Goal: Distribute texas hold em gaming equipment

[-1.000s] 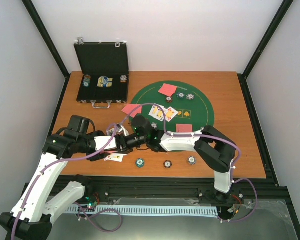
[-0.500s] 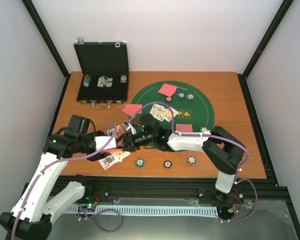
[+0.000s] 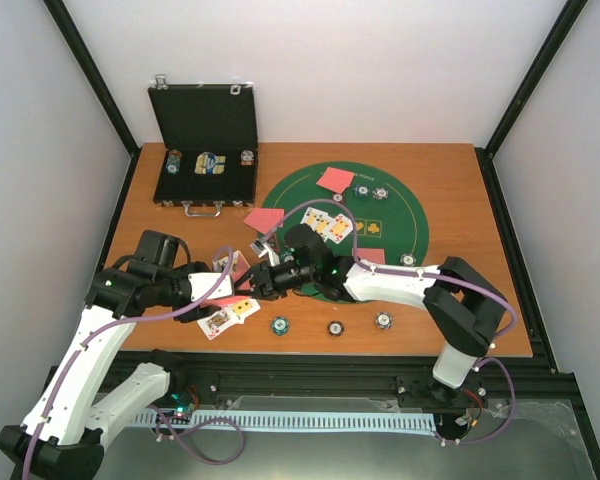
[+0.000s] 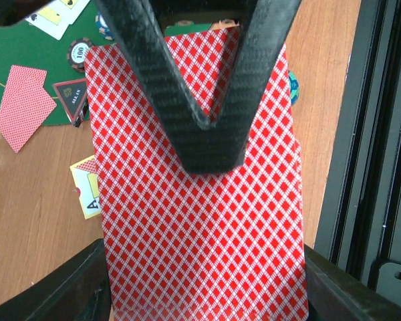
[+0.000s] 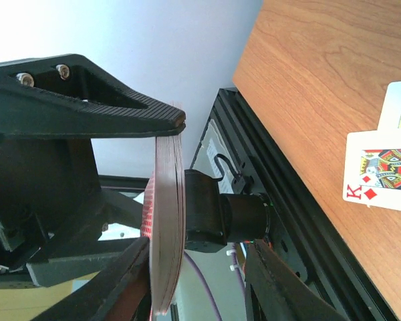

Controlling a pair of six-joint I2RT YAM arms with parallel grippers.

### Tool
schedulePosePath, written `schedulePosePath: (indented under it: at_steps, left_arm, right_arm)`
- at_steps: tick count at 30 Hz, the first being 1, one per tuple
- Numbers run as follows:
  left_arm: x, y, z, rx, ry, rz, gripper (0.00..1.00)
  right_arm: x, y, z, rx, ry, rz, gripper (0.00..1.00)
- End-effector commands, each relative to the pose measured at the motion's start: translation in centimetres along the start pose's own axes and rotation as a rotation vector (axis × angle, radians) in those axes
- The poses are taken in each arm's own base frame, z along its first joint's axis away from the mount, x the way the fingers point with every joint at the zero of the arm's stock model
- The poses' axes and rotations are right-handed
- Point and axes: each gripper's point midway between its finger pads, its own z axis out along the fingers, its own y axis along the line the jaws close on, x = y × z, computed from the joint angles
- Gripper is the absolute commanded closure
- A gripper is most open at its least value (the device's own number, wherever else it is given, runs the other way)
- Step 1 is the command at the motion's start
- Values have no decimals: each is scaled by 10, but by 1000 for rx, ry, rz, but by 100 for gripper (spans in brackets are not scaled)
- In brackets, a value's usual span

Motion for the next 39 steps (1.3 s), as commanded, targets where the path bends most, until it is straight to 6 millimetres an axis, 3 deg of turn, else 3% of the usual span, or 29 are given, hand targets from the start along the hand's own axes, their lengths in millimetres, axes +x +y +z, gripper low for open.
schedulePosePath:
  at_steps: [1, 4, 8, 12, 20, 26, 36, 39]
  left_arm:
    - [-12, 7, -12, -50, -43, 48, 67]
    - [-12, 7, -12, -51, -43, 48, 67]
    - [-11, 8, -11, -52, -36, 51, 67]
    - [-8, 7, -9, -53, -27, 58, 67]
    - [-5, 8, -6, -54, -15, 59, 67]
    - [-5, 9, -6, -55, -14, 61, 67]
    - [-4, 8, -6, -51, -12, 60, 67]
    - [-6, 9, -6, -48, -18, 54, 67]
  right_arm:
    - [4, -16, -11, 75, -10, 43, 62]
    - [4, -12, -13, 79, -6, 38, 66]
    - [5, -10, -17, 102, 1, 26, 85]
    - [7, -10, -24, 133, 3, 19, 97]
    - [-1, -13, -53, 164, -41, 17, 97]
    - [-27, -37, -111, 253, -150, 22, 97]
    - [-76, -143, -272, 534, -415, 160, 97]
    - [-91, -171, -299, 562, -451, 209, 97]
